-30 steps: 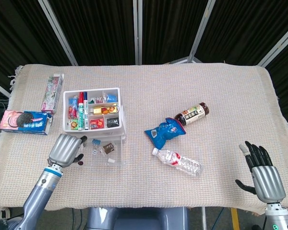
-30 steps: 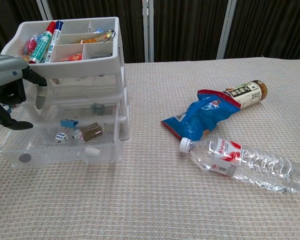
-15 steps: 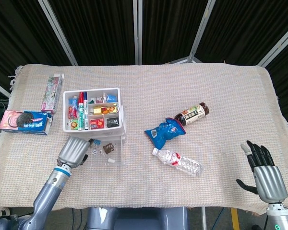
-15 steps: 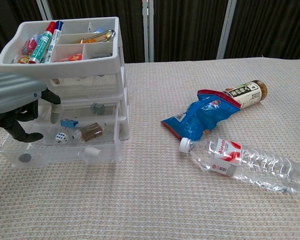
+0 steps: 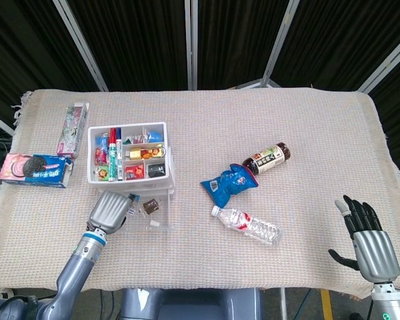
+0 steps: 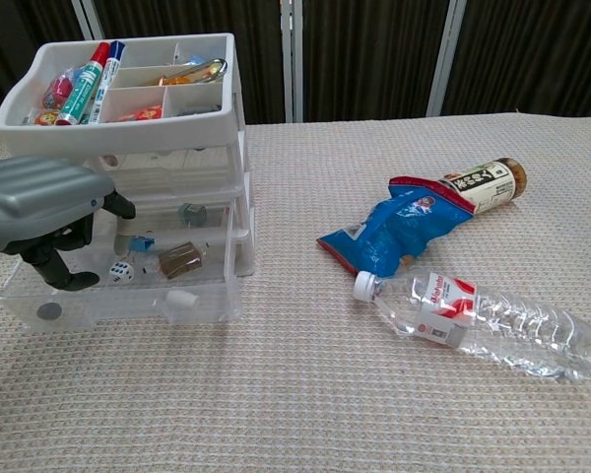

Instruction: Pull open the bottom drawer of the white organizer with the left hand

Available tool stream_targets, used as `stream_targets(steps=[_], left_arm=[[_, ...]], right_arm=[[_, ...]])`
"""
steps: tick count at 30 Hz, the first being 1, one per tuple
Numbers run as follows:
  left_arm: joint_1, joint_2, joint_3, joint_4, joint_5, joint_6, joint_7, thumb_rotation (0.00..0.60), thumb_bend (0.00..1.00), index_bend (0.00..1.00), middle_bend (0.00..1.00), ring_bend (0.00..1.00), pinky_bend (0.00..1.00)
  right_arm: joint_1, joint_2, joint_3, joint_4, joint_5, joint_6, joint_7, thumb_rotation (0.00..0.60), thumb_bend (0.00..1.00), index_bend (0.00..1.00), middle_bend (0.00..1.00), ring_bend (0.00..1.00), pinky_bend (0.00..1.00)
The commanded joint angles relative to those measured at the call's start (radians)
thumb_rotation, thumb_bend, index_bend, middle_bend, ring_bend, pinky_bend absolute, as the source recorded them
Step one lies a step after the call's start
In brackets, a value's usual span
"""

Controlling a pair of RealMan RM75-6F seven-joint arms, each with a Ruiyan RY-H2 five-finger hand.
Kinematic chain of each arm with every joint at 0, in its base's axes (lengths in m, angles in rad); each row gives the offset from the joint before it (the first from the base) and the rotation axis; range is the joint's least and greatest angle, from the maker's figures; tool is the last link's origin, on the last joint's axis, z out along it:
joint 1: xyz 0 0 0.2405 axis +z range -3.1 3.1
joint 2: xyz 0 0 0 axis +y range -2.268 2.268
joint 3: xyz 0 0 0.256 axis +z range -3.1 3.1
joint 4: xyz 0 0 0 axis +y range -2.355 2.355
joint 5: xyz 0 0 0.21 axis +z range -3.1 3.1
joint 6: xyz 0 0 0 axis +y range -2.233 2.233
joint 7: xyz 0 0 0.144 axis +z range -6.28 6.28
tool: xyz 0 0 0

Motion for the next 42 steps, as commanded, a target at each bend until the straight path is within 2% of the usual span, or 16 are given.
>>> stream_targets(steps=[1,12,17,18,23,30,36,42], left_arm=[[-0.010,-0.011,0.002,0.010,-0.012,0.004,0.003,0.600,0.33,0.46,1.00,1.00,0.91],[-0.041,-0.047,0.020,0.033,-0.033,0.022,0.018,0.600,0.33,0.45,1.00,1.00,0.91],[-0.051,-0.059,0.027,0.041,-0.035,0.028,0.018,0.600,0.34,0.49,1.00,1.00,0.91],[-0.052,-0.061,0.028,0.042,-0.035,0.029,0.018,0.600,0.35,0.50,1.00,1.00,0.91],[-0.056,-0.066,0.037,0.048,-0.031,0.034,0.010,0.600,0.51,0.55,1.00,1.00,0.91],[-0.056,-0.057,0.053,0.046,-0.014,0.041,-0.011,0.600,0.51,0.57,1.00,1.00,0.91],[-0.048,-0.021,0.063,-0.003,0.041,0.061,-0.043,0.600,0.51,0.58,1.00,1.00,0.91],[-0.024,0.051,0.091,-0.105,0.170,0.115,-0.064,0.600,0.51,0.59,1.00,1.00,0.91]], right_arm=[[0.000,0.000,0.000,0.001,0.000,0.001,0.002,0.600,0.00,0.00,0.00,0.00,0.00],[-0.001,0.005,0.000,-0.002,-0.002,0.002,0.010,0.600,0.00,0.00,0.00,0.00,0.00],[-0.001,0.008,-0.001,-0.004,-0.002,0.002,0.015,0.600,0.00,0.00,0.00,0.00,0.00],[-0.001,0.008,-0.001,-0.004,-0.002,0.002,0.016,0.600,0.00,0.00,0.00,0.00,0.00],[0.000,0.009,-0.002,-0.004,-0.003,0.000,0.020,0.600,0.00,0.00,0.00,0.00,0.00],[0.000,0.011,-0.003,-0.006,-0.004,-0.001,0.023,0.600,0.00,0.00,0.00,0.00,0.00],[0.000,0.010,-0.002,-0.005,-0.002,-0.002,0.023,0.600,0.00,0.00,0.00,0.00,0.00],[-0.001,0.010,0.000,-0.004,-0.001,0.002,0.017,0.600,0.00,0.00,0.00,0.00,0.00]])
